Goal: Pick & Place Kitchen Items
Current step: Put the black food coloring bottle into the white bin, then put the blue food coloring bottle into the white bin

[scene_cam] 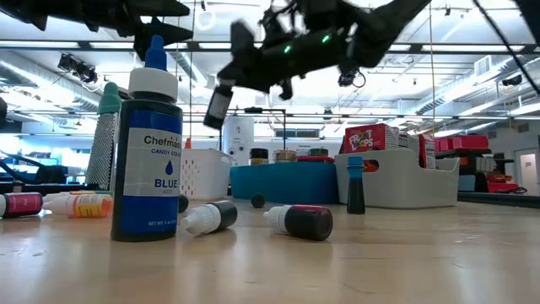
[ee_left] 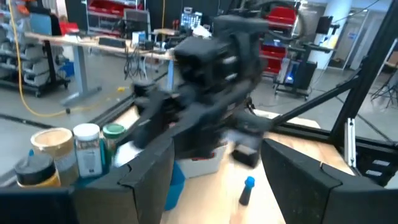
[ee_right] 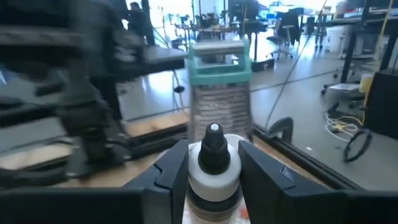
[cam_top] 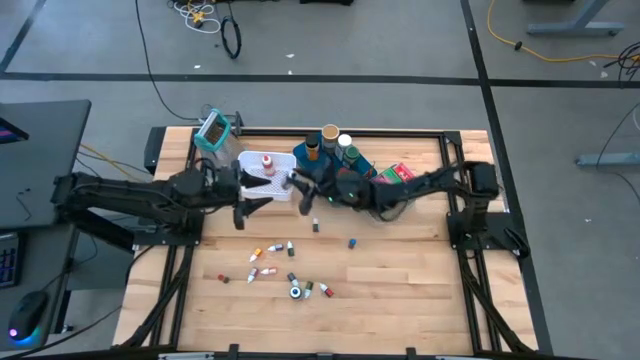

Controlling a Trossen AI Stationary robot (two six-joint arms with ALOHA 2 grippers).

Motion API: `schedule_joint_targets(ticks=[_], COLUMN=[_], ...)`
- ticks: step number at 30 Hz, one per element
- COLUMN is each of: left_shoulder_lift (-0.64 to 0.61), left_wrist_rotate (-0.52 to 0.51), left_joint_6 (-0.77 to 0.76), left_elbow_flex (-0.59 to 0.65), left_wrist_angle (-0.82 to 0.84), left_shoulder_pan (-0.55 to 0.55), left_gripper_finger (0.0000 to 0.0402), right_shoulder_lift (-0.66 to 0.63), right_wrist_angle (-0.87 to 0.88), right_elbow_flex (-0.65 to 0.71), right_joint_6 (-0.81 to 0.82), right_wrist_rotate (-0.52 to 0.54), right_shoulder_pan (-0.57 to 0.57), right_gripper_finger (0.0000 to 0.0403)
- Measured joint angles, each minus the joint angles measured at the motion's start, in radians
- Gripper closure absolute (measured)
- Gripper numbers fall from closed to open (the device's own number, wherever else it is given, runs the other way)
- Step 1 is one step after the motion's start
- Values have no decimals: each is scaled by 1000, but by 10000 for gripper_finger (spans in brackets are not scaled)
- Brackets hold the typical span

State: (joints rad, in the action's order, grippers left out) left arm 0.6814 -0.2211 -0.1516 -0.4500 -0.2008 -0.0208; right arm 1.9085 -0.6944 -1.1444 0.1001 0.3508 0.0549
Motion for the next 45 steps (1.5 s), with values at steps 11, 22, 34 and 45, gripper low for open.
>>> schedule_joint_targets(ticks=[11,22,34,45], left_shoulder_lift=[-20,-20,-5,233], left_wrist_rotate=[0,0,107,419], left_joint_6=[33,33,33,99], left_elbow_flex=[0,0,0,1], left_wrist_angle=[26,39,63,-87], left_shoulder_pan=[0,0,0,-99], left_gripper_finger=[150,150,150,150], right_shoulder_lift=[264,324,284,-21], right_wrist_angle=[140,183,174,592], right_elbow_flex=[-253,-287,-287,-287], right_joint_6=[-4,-65,-139,-143], right_wrist_rotate=[-79,-81,-134,-177], right_shoulder_pan=[150,194,188,116], right_gripper_finger=[283,249,178,182])
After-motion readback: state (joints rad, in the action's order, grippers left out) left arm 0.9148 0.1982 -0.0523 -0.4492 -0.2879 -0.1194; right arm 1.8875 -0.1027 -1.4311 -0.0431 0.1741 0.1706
